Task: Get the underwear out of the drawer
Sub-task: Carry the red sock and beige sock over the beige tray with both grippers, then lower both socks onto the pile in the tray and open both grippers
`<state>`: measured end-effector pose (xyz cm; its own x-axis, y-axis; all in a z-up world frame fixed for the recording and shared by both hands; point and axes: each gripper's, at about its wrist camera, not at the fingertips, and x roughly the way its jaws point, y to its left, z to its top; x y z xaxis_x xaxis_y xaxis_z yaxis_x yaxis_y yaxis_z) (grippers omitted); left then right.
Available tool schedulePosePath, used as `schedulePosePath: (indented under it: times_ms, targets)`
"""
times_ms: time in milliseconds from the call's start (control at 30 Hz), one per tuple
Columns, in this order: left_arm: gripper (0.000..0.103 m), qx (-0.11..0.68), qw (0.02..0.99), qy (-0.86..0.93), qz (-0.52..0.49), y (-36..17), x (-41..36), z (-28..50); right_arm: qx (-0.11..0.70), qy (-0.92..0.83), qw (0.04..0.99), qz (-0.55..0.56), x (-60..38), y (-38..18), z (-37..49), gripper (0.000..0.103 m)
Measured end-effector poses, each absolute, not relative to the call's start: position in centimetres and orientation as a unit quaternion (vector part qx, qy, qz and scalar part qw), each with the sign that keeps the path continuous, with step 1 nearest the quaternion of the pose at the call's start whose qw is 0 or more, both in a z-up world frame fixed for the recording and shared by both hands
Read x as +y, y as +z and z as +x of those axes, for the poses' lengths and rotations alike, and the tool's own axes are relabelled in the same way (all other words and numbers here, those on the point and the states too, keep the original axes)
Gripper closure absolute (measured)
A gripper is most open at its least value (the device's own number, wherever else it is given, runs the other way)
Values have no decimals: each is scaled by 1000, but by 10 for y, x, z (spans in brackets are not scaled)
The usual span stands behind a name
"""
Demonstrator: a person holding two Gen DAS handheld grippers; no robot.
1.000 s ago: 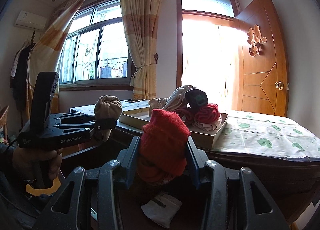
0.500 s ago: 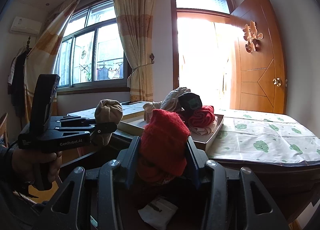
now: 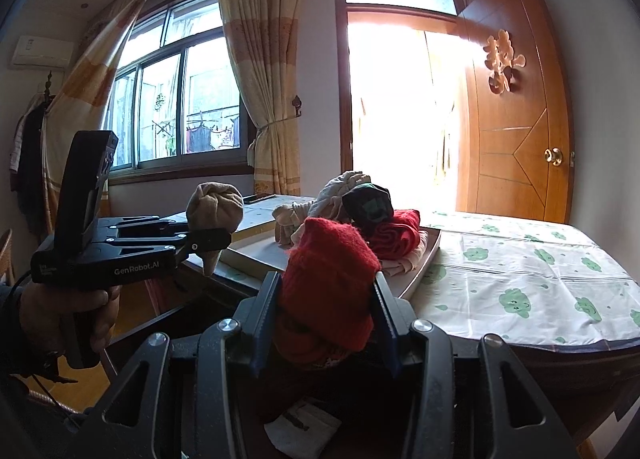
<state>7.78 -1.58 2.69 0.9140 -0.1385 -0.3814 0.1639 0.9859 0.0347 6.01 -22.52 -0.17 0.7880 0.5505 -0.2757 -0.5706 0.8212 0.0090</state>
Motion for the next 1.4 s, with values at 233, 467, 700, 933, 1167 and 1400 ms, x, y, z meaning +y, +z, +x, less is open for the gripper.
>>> schedulePosePath:
  times_ms: [233, 467, 700, 933, 1167, 1400]
  targets:
    - [78, 205, 975, -81, 41, 38, -21, 96, 142, 300, 943, -38, -225, 9, 75, 56]
    - [78, 212, 972, -84, 47, 46, -29, 113, 151, 297, 942, -38, -225, 17, 91, 56]
    - [78, 213, 971, -83, 63, 52, -36, 125, 160, 297, 941, -41, -221, 22, 104, 56]
    - [78, 229, 968, -77, 63, 54, -35, 147, 178, 297, 938, -37, -218, 27, 122, 56]
    - [78, 251, 963, -77, 54, 52, -35, 167, 194, 299, 933, -40, -212, 29, 138, 56]
    - [78, 263, 960, -76, 59, 51, -39, 179, 208, 297, 930, -53, -205, 28, 150, 56]
